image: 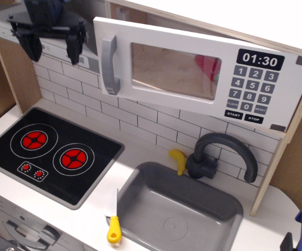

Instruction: Open microwave

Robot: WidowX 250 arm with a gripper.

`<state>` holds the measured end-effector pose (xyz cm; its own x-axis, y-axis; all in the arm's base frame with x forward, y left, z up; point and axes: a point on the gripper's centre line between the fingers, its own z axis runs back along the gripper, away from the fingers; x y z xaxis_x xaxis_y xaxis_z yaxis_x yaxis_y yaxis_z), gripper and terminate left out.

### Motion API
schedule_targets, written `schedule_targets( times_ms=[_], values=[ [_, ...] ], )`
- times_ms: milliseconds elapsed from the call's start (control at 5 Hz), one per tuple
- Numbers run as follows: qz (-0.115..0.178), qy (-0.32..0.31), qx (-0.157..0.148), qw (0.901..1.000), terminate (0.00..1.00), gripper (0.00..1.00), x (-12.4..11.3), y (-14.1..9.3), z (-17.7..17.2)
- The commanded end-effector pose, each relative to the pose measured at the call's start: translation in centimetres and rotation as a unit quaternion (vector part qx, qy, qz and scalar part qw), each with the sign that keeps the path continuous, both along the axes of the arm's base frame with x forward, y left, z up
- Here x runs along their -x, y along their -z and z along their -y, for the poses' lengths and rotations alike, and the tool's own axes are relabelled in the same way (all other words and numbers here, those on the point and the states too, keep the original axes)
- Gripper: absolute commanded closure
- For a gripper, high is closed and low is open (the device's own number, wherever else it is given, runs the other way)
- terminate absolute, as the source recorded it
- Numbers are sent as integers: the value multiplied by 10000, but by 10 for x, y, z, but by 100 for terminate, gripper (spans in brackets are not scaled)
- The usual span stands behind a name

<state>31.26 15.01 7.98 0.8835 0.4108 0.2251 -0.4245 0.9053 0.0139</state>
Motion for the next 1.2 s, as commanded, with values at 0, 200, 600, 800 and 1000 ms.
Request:
schedule_targets(
  times_ms=[0, 200, 600, 800, 1000],
  values=[
    [233, -673, -71, 9974, 0, 0, -19, -22, -15],
    [190, -801, 28, 9966, 0, 0, -29, -25, -8],
    [465, 106, -81, 9988, 0, 0, -25, -19, 58],
    [474, 814, -220, 9953, 0, 0, -8, -11, 93],
    [343, 1553, -91, 9872, 0, 0, 28, -8, 120]
  ],
)
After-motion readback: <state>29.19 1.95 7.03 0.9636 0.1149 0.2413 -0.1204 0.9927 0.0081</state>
